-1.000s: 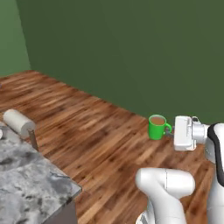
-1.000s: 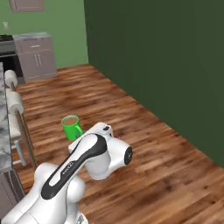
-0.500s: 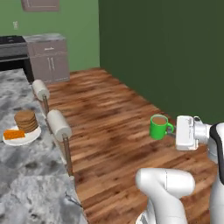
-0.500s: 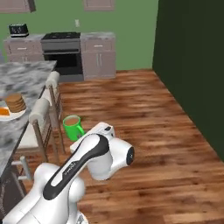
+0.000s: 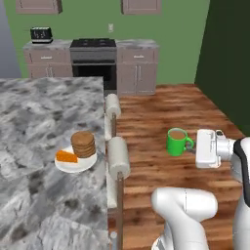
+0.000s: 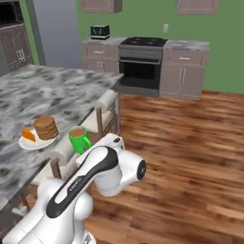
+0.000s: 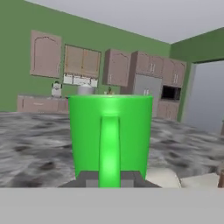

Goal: Pick up the brewed coffee from the coffee machine and place it next to the breakfast plate on the dining counter.

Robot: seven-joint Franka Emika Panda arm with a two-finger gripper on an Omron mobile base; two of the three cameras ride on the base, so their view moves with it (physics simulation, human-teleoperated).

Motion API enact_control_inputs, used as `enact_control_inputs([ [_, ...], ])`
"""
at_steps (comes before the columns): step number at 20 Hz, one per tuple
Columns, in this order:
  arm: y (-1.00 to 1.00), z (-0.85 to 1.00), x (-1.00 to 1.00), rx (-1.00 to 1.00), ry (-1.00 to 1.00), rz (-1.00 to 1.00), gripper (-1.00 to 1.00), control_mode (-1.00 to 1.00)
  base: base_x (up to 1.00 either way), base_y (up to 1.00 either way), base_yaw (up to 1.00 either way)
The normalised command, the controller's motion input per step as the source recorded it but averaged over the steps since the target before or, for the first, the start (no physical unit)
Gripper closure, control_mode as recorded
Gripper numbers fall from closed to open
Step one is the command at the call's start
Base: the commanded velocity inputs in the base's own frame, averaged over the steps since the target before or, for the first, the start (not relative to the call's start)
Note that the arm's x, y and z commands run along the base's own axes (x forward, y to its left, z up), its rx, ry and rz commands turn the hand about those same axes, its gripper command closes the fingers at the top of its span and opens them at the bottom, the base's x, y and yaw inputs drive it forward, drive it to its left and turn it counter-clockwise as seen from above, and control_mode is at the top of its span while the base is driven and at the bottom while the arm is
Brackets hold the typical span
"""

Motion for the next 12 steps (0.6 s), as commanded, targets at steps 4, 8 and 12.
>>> enact_control_inputs([
  [4, 0.0, 0.0, 0.0, 0.0, 0.0, 0.0, 1.0, 1.0, 0.95, -0.51, 0.6],
  [8, 0.0, 0.0, 0.0, 0.0, 0.0, 0.0, 1.0, 1.0, 0.83, -0.64, 0.58],
  [12, 0.0, 0.0, 0.0, 0.0, 0.0, 0.0, 1.0, 1.0, 0.88, -0.57, 0.58],
])
